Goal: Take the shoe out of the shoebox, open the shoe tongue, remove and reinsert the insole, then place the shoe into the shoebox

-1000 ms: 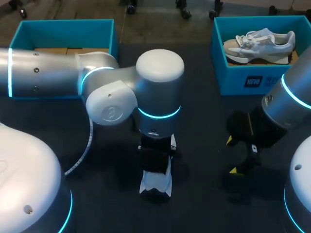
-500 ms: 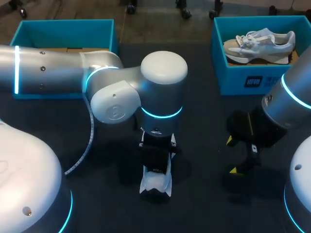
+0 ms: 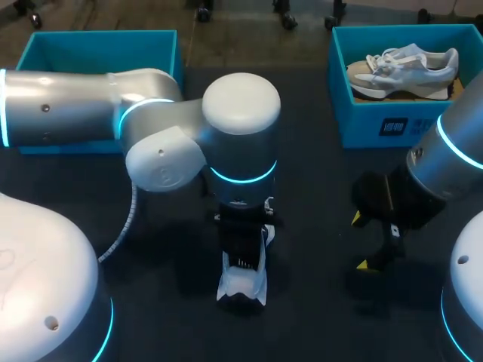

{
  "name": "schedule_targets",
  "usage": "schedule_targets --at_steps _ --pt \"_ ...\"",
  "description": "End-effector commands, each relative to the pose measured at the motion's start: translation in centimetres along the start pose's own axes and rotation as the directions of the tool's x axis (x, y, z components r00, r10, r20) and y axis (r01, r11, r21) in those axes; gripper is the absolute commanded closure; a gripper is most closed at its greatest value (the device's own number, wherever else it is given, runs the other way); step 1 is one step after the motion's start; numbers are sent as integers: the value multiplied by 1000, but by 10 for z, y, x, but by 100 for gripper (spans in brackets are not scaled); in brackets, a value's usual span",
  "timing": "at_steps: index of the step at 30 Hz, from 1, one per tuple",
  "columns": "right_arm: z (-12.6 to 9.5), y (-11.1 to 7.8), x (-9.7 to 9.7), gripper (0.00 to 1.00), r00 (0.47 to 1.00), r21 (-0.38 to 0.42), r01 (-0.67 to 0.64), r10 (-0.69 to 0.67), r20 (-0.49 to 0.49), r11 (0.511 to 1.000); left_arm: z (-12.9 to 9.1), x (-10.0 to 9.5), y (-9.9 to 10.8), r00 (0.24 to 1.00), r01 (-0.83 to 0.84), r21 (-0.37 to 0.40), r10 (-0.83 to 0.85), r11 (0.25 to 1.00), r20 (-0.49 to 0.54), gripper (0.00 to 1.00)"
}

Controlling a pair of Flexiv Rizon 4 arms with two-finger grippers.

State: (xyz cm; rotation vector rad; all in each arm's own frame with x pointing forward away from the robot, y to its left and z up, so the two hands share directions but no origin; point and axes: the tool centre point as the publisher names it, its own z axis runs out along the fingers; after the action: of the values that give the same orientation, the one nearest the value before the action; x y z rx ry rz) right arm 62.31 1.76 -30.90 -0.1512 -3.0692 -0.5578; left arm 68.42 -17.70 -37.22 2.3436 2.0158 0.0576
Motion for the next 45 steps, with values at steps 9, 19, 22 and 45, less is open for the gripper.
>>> schedule_targets --at_steps 9,19,22,45 --pt "1 0 1 0 1000 2 0 0 3 1000 -8 1 -6 1000 -9 -28 8 1000 -12 16" --pt "1 0 1 0 1000 2 0 0 3 1000 -6 6 -9 1000 18 -20 -18 1000 -19 0" --pt "1 0 1 0 1000 2 0 0 3 1000 -6 7 -4 999 30 -23 -30 999 -13 0" --pt "1 0 1 0 1000 2 0 0 3 1000 -41 4 35 999 37 -64 -35 997 40 0"
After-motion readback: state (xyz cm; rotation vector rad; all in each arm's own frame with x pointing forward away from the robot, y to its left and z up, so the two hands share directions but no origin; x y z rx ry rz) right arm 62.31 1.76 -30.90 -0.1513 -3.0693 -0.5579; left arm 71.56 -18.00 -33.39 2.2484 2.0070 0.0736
